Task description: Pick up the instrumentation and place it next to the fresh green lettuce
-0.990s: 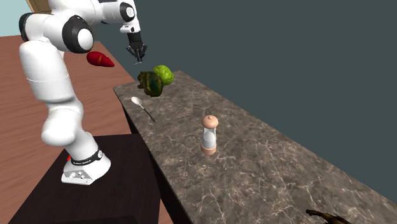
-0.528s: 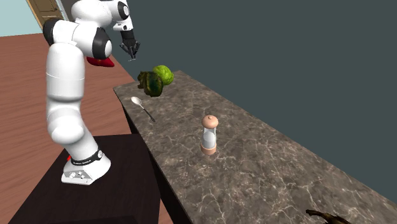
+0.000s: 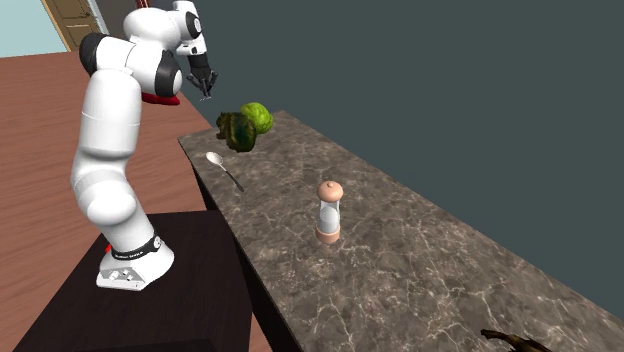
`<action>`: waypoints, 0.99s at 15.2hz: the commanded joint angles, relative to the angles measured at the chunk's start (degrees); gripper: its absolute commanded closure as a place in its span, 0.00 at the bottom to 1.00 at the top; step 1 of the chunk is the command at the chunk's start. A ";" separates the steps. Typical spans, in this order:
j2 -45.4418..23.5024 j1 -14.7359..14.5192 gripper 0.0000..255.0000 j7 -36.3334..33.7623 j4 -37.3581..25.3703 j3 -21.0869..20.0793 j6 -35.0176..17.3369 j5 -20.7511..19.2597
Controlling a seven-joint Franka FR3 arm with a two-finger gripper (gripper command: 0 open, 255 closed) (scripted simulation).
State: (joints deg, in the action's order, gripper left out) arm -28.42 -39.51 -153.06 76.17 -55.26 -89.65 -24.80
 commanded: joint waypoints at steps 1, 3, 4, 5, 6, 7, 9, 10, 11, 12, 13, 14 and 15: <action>0.15 0.54 1.00 -0.30 1.85 -0.07 -1.60 0.07; 0.19 1.06 1.00 -0.51 3.58 -0.07 -3.17 0.04; 0.19 1.30 1.00 -0.62 4.42 -0.06 -3.93 0.01; 0.17 1.51 1.00 -0.73 5.22 -0.04 -4.69 -0.04; 0.14 1.71 1.00 -0.84 6.00 -0.02 -5.43 -0.10; 0.09 1.89 1.00 -0.96 6.76 0.02 -6.17 -0.17; -0.05 2.20 1.00 -1.21 8.21 0.11 -7.61 -0.36; -0.14 2.33 1.00 -1.34 8.91 0.18 -8.32 -0.47; -0.25 2.44 1.00 -1.47 9.58 0.25 -9.02 -0.59; -0.37 2.54 1.00 -1.61 10.24 0.32 -9.72 -0.73; -0.50 2.63 1.00 -1.75 10.87 0.41 -10.40 -0.88; -0.65 2.71 1.00 -1.90 11.49 0.50 -11.07 -1.04; -0.81 2.77 1.00 -2.05 12.09 0.60 -11.74 -1.20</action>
State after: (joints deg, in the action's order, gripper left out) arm -29.05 -36.81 -154.96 87.64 -54.77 -100.67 -25.82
